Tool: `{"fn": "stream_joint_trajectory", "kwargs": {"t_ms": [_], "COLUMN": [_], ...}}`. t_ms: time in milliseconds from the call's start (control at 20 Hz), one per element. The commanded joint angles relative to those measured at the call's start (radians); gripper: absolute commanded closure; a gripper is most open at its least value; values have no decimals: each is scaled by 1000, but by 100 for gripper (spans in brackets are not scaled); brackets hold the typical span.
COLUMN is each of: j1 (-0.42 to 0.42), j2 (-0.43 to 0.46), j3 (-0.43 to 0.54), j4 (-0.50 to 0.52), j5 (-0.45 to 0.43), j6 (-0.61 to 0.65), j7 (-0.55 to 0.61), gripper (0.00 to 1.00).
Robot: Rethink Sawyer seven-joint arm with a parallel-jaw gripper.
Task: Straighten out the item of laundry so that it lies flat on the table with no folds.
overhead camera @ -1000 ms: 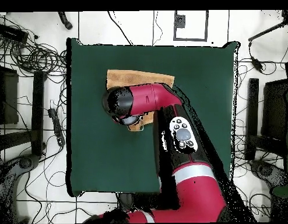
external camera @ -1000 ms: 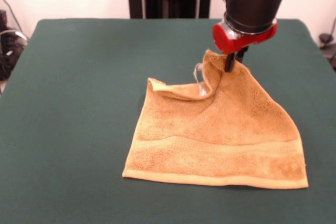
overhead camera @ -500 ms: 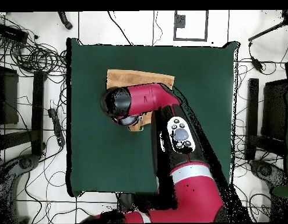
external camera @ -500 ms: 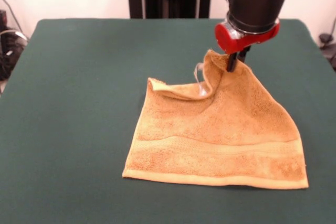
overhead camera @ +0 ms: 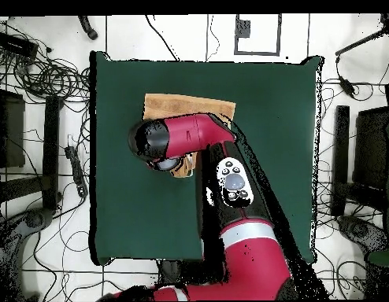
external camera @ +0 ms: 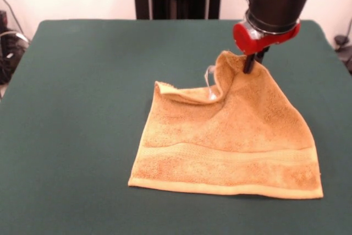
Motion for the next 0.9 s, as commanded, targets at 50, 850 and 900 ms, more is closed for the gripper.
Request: {"fn": "stream_joint_trajectory", "kwargs": {"t_ms": [50,850,900], "j1": [43,61,62], "j2": [62,68,68], "j3": [12,11,11], "j4": [6,2,1], "j5": [51,49,48], "j6": [-23,-4,-3], "j7": [193,182,181], "gripper": [100,100,100]}}
